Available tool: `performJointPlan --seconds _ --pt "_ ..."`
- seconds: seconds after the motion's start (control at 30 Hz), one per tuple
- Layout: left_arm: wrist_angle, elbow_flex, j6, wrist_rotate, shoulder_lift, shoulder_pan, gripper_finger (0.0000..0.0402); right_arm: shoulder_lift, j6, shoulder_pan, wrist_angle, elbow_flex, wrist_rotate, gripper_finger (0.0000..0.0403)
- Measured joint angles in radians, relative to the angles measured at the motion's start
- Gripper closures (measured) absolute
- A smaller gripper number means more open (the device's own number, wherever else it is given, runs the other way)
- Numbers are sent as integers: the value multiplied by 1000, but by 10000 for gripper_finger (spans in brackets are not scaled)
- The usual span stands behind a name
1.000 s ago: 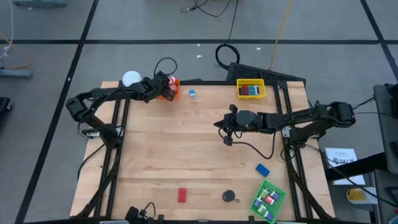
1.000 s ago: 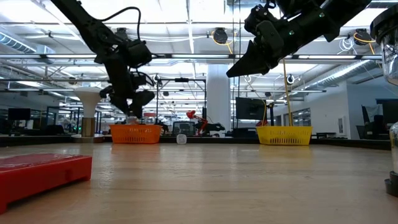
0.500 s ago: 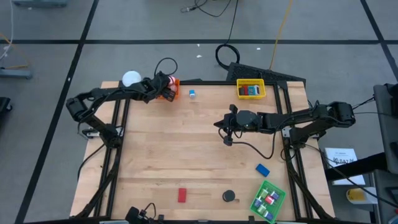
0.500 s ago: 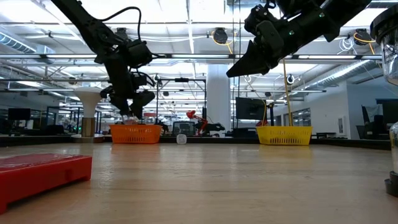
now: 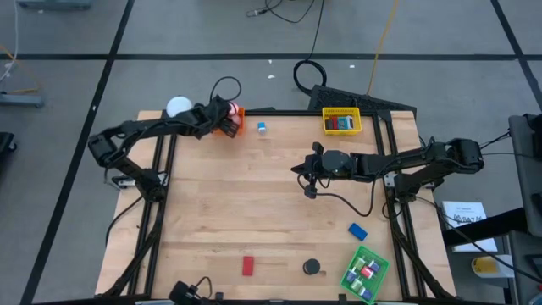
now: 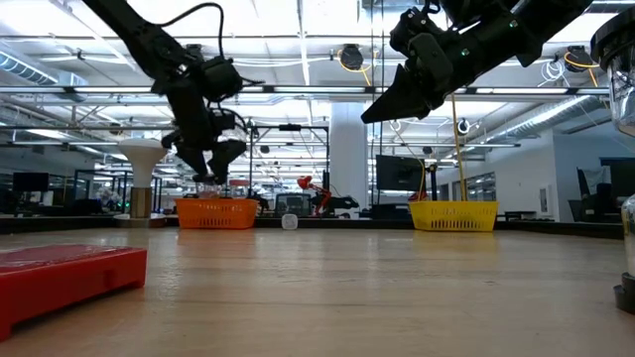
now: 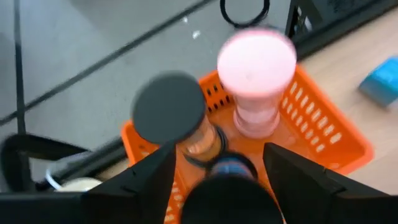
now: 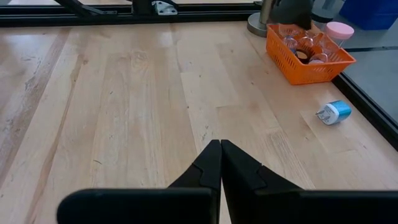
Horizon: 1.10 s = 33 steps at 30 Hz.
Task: Pick & Place Office items
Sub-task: Put the black hourglass into the orange basket, then put the blue timer into the yellow basket
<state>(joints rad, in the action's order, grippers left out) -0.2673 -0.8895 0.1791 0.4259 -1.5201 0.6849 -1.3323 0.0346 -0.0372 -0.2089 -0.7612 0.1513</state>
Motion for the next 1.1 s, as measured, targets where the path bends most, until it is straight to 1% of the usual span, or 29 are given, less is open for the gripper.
performJointPlan --seconds 0.2,0.33,0.43,0.53,0.63,0.77,0.87,0.93,1.0,1.1 --pt "-78 -49 -20 5 70 -2 132 0 -1 0 0 0 0 403" --pt "-142 -70 -62 4 134 -8 130 0 -1 0 0 0 0 403" --pt "-198 -63 -73 18 193 -28 151 0 -1 0 4 0 0 403" --pt "-188 -8 -73 27 270 -69 198 0 -2 0 4 0 0 403" --pt "-87 97 -75 -14 364 -120 258 0 -2 0 3 0 1 403" --pt "133 280 -114 -140 481 -214 335 0 2 0 -1 0 2 403" --pt "319 409 -162 -237 536 -306 382 -7 5 0 -6 0 1 403" --pt "423 486 -194 -287 556 -370 396 -17 5 0 -7 0 1 403" --pt "514 547 -227 -321 560 -442 391 -25 5 0 -11 0 1 403" --pt "560 598 -258 -328 559 -554 382 -27 -1 0 -9 0 1 403"
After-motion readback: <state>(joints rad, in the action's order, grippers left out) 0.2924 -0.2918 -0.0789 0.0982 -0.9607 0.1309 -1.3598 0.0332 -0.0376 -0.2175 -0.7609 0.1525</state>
